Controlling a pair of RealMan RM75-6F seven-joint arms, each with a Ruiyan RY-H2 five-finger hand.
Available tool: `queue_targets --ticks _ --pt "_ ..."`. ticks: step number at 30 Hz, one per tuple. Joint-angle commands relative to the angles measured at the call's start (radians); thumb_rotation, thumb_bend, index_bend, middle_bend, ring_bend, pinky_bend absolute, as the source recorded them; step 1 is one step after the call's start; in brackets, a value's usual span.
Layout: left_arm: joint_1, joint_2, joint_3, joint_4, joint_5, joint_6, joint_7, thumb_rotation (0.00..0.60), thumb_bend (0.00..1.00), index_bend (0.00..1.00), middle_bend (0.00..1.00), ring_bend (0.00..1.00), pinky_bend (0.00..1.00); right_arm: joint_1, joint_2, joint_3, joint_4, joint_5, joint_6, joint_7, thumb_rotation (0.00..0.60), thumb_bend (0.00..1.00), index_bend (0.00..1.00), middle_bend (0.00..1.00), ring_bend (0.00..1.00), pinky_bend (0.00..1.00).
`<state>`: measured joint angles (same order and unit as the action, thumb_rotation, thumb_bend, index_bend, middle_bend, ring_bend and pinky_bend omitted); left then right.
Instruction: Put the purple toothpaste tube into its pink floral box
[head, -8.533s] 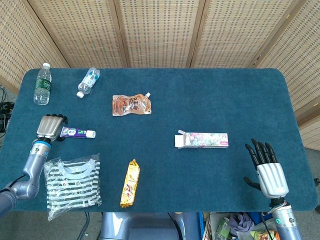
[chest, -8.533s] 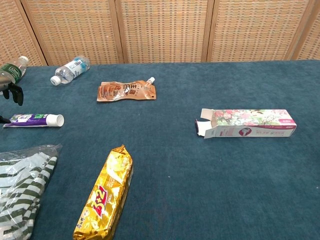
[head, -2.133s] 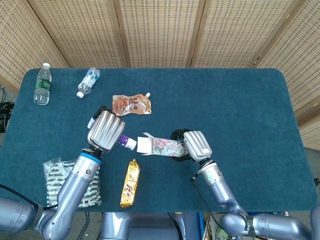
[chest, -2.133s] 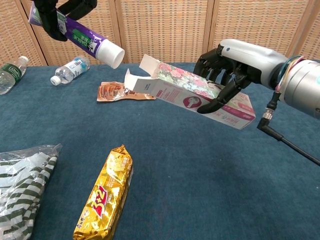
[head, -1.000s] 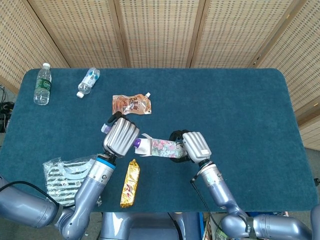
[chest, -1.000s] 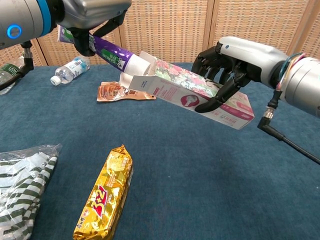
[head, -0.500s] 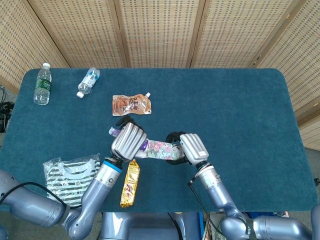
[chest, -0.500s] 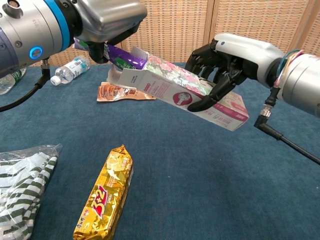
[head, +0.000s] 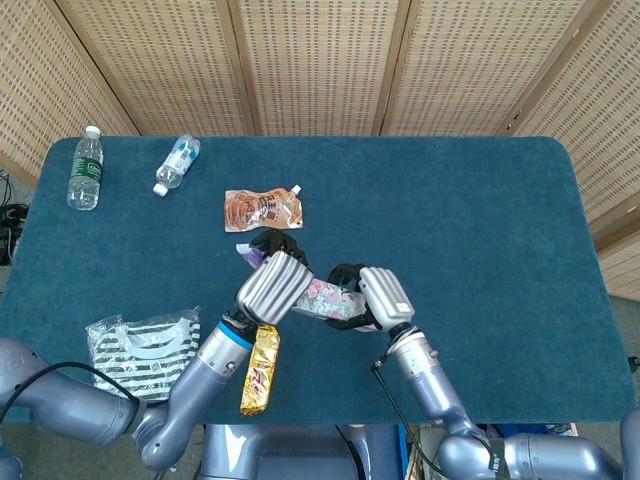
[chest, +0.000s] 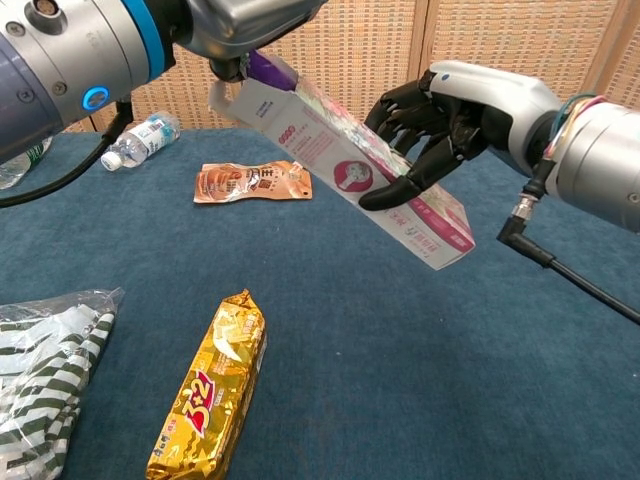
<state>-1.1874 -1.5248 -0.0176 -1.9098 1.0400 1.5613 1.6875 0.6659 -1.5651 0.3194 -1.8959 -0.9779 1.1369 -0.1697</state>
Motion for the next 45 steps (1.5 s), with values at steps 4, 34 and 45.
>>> queue_targets --ticks 4,34,45 --pt "-0.004 0.02 -0.008 0.01 0.068 -0.032 0.012 0.6 0.36 0.74 0.49 0.43 0.44 -0.009 -0.01 0.033 -0.024 0.038 -0.01 0.077 0.6 0.09 0.57 0.46 0.42 0.54" --pt "0.068 0.081 -0.11 0.004 0.169 -0.074 -0.064 0.6 0.14 0.0 0.0 0.0 0.0 -0.056 -0.002 0.063 0.001 0.019 -0.009 0.271 0.6 0.09 0.57 0.46 0.42 0.54" --pt "0.081 0.08 -0.127 0.003 0.179 -0.117 -0.114 0.6 0.05 0.0 0.0 0.0 0.0 -0.06 -0.003 0.061 -0.002 0.008 -0.005 0.277 0.6 0.09 0.57 0.46 0.42 0.54"
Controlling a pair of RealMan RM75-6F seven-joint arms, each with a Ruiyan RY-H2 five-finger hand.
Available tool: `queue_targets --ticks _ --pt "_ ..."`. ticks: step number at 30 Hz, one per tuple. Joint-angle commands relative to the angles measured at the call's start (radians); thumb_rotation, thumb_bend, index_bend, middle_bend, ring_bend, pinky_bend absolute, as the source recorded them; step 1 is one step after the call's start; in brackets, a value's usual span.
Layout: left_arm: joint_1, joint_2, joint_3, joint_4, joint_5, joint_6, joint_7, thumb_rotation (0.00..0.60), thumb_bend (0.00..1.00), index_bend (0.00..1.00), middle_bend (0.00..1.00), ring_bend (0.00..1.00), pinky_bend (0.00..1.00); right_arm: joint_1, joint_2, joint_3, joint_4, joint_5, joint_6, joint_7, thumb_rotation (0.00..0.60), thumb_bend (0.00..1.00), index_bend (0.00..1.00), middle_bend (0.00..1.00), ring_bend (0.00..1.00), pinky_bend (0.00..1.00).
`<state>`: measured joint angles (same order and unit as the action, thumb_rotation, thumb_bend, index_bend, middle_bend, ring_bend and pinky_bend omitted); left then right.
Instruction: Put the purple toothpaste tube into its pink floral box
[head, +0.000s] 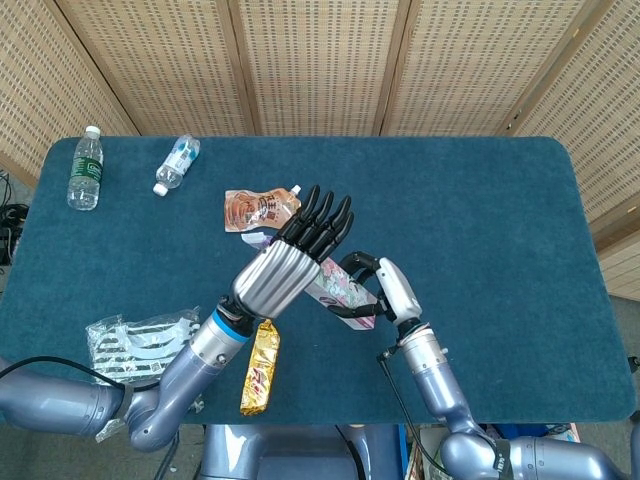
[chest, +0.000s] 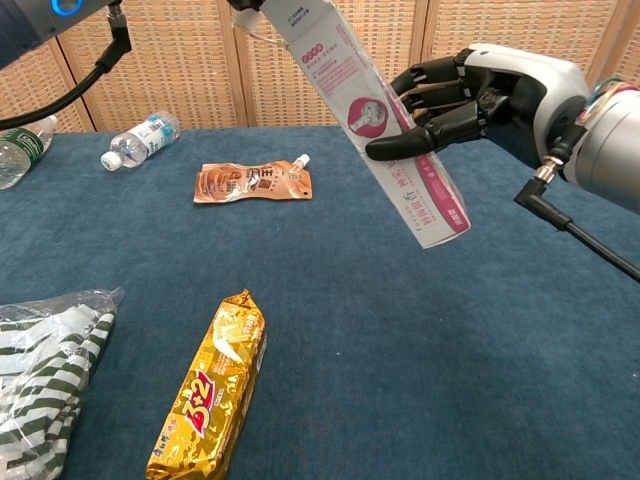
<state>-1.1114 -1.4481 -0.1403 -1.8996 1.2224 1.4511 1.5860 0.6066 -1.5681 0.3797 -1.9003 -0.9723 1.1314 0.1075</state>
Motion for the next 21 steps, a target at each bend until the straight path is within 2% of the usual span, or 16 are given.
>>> queue_targets --ticks 1,9,12,21 --pt "0.008 0.007 -0.008 -0.011 -0.004 -0.012 -0.025 0.6 0.04 0.0 0.0 0.0 0.0 -0.002 0.001 0.004 0.003 0.006 0.001 0.005 0.6 0.09 0.57 0.46 0.42 0.54" --pt "0.027 0.025 -0.059 -0.002 0.014 -0.003 -0.107 0.6 0.02 0.0 0.0 0.0 0.0 -0.005 0.0 0.001 0.013 0.006 -0.001 0.013 0.6 0.09 0.57 0.46 0.42 0.54" --pt "0.031 0.031 -0.063 0.004 0.052 -0.006 -0.128 0.6 0.02 0.0 0.0 0.0 0.0 -0.004 -0.004 0.0 0.017 0.005 -0.001 0.015 0.6 0.09 0.57 0.46 0.42 0.54" --pt "0.088 0.06 -0.048 -0.024 0.065 0.004 -0.185 0.6 0.04 0.0 0.0 0.0 0.0 -0.018 0.01 -0.01 0.034 -0.014 0.011 0.012 0.6 0.09 0.57 0.46 0.42 0.54"
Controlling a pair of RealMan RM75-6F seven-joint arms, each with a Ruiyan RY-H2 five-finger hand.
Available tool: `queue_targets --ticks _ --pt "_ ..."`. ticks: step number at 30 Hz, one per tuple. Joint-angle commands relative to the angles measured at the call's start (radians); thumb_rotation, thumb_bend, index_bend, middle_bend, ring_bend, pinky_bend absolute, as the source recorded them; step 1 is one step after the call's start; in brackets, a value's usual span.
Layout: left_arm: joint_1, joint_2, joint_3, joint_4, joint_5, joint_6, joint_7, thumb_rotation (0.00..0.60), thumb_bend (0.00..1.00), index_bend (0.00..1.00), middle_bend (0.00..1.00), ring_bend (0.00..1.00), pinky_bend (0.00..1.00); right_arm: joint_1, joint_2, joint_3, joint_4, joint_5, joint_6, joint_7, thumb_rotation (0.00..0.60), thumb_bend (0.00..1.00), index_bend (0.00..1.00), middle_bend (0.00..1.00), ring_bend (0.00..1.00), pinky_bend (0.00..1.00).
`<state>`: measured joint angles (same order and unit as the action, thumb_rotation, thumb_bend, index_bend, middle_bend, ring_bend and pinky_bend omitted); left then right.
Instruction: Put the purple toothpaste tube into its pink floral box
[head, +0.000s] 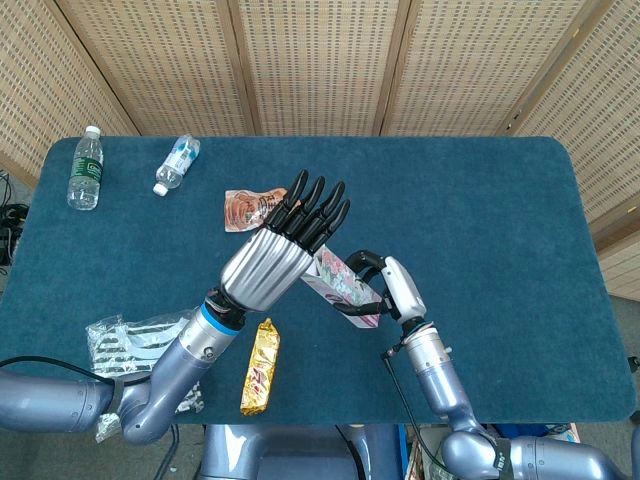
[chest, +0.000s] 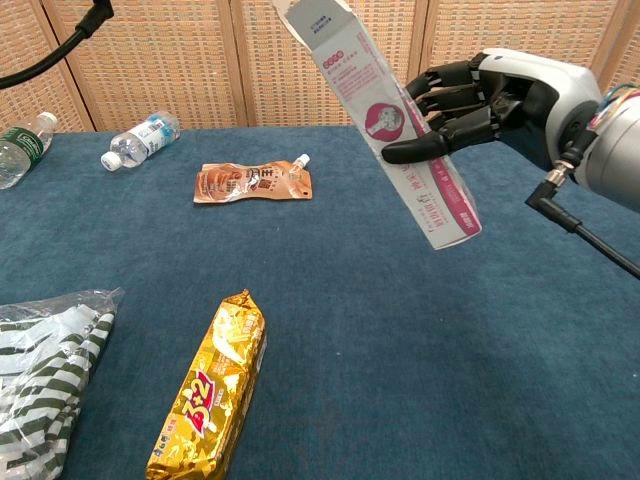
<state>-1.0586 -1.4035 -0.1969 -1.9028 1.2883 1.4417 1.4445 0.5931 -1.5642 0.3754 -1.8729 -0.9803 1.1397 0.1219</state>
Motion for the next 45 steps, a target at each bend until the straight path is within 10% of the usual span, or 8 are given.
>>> queue_targets --ticks 1,20,45 --pt "0.041 0.019 0.011 -0.025 -0.002 0.016 -0.051 0.6 0.04 0.0 0.0 0.0 0.0 -0.006 0.008 -0.008 0.01 -0.009 0.004 -0.005 0.6 0.09 0.57 0.46 0.42 0.54" --pt "0.386 0.145 0.225 0.011 0.105 0.104 -0.529 0.6 0.04 0.0 0.0 0.0 0.0 -0.135 0.028 -0.24 0.393 -0.323 0.191 -0.181 0.6 0.09 0.57 0.46 0.42 0.54" --pt "0.582 0.032 0.25 0.249 0.205 0.109 -0.773 0.6 0.04 0.0 0.0 0.0 0.0 -0.241 -0.03 -0.297 0.7 -0.272 0.081 -0.151 0.6 0.09 0.54 0.32 0.31 0.42"
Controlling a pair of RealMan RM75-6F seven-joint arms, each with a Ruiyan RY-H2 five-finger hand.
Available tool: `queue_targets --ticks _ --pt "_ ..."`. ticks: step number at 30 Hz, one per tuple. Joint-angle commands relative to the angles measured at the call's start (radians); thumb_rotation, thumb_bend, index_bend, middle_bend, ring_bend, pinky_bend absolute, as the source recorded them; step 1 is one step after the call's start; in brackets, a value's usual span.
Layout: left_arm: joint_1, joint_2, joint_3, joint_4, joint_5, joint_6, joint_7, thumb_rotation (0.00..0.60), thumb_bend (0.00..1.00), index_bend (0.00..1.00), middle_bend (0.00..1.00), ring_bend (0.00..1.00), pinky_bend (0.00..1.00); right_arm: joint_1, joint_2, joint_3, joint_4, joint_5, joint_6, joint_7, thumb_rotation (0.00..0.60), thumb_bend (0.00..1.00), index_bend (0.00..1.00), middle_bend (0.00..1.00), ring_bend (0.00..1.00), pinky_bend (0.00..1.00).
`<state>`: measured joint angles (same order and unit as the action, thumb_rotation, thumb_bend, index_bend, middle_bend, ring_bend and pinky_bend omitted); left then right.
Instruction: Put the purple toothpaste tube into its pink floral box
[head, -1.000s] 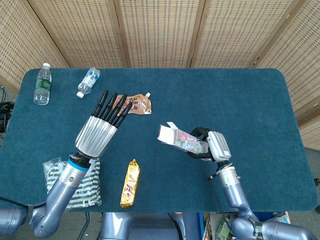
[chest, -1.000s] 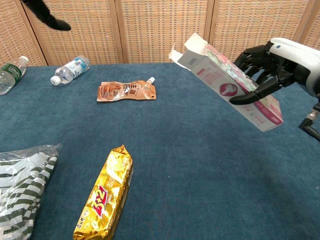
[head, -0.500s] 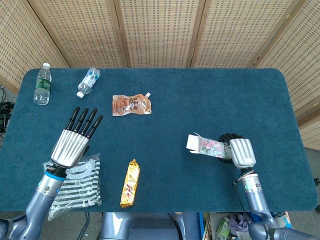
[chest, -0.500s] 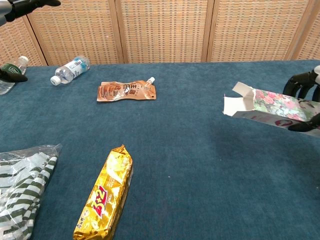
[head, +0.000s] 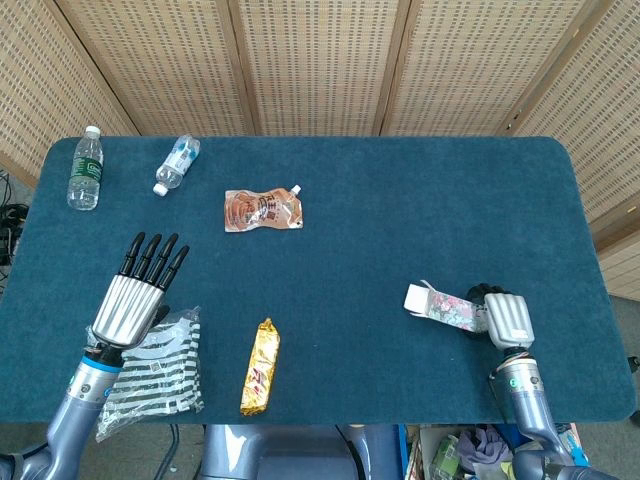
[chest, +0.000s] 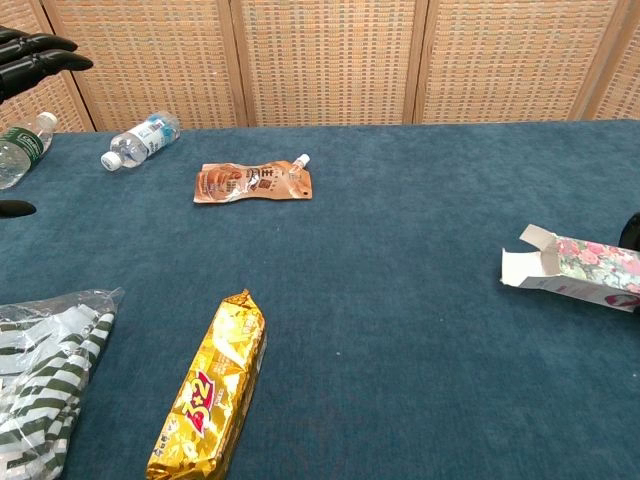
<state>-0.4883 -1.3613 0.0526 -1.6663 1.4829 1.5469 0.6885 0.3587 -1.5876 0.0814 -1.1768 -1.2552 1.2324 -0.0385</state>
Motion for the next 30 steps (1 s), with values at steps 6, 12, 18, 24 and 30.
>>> queue_targets --ticks 6,12,18,24,30 --pt "0.043 -0.026 -0.003 0.039 0.029 0.009 -0.057 0.6 0.04 0.0 0.0 0.0 0.0 -0.01 0.002 -0.014 -0.01 0.005 -0.058 0.004 0.6 0.09 0.28 0.02 0.02 0.16" --pt "0.078 -0.025 -0.01 0.054 0.043 0.013 -0.104 0.6 0.04 0.0 0.0 0.0 0.0 -0.013 0.049 -0.019 -0.088 -0.023 -0.06 -0.021 0.6 0.09 0.07 0.0 0.0 0.0" --pt "0.125 -0.003 -0.006 0.029 0.045 0.028 -0.14 0.6 0.04 0.0 0.0 0.0 0.0 -0.054 0.096 -0.036 -0.177 -0.114 0.074 -0.081 0.6 0.09 0.04 0.0 0.0 0.0" --pt "0.195 0.028 0.021 -0.007 0.035 0.053 -0.179 0.6 0.04 0.0 0.0 0.0 0.0 -0.114 0.133 -0.073 -0.201 -0.261 0.263 -0.152 0.6 0.09 0.04 0.0 0.0 0.0" --pt "0.259 0.031 0.053 0.034 0.056 0.087 -0.238 0.6 0.04 0.0 0.0 0.0 0.0 -0.153 0.176 -0.106 -0.184 -0.318 0.319 -0.159 0.6 0.09 0.04 0.0 0.0 0.0"
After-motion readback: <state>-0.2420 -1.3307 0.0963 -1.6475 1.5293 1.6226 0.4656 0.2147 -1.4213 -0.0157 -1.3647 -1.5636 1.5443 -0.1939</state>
